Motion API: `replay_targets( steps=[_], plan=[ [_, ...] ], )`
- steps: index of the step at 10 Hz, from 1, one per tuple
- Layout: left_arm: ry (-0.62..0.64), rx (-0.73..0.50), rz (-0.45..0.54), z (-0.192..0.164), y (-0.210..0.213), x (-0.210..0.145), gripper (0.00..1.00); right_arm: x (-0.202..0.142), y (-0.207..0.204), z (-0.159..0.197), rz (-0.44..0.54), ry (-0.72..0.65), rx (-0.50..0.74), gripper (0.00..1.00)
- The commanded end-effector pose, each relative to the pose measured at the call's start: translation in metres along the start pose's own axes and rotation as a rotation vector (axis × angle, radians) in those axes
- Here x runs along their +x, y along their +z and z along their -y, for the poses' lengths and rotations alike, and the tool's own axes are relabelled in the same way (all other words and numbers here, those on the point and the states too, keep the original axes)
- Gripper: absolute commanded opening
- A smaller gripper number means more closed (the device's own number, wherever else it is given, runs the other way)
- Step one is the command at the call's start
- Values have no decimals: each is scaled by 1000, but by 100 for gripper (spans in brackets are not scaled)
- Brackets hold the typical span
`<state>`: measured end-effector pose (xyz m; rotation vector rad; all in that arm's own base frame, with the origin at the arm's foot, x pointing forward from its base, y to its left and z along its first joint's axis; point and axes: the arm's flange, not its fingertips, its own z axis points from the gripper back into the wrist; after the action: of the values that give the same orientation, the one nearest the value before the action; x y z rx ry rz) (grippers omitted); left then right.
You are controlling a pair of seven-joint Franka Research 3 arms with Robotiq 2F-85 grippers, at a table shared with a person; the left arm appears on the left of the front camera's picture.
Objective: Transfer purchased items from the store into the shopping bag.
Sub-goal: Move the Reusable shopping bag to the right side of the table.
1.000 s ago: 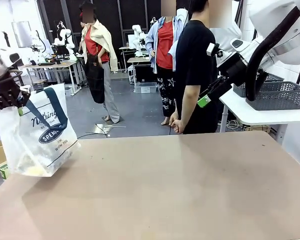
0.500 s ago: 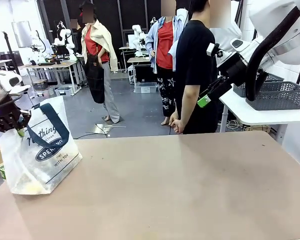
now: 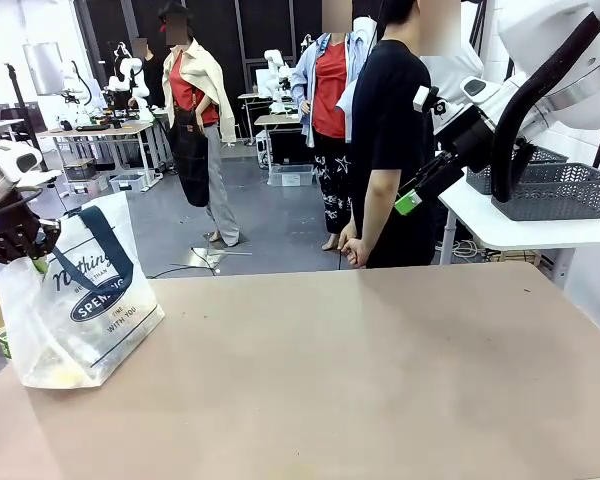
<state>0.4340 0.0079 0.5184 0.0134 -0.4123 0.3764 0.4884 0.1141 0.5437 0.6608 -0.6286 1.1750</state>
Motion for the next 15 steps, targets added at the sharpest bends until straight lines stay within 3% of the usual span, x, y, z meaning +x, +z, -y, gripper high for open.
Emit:
replay_targets(
  steps=[1, 4, 7, 15],
  plan=[
    [6, 2, -3, 3, 1, 1, 39, -3, -2, -3, 7, -1, 6, 100],
    [14, 18, -19, 2, 12, 5, 97, -3, -2, -3, 7, -1, 6, 100],
    [-13, 25, -18, 10, 34, 13, 100, -3, -2, -3, 7, -1, 6, 100],
    [-257, -53, -67, 69, 63, 15, 100, -3, -2, -3, 7, -1, 6, 100]
  ],
)
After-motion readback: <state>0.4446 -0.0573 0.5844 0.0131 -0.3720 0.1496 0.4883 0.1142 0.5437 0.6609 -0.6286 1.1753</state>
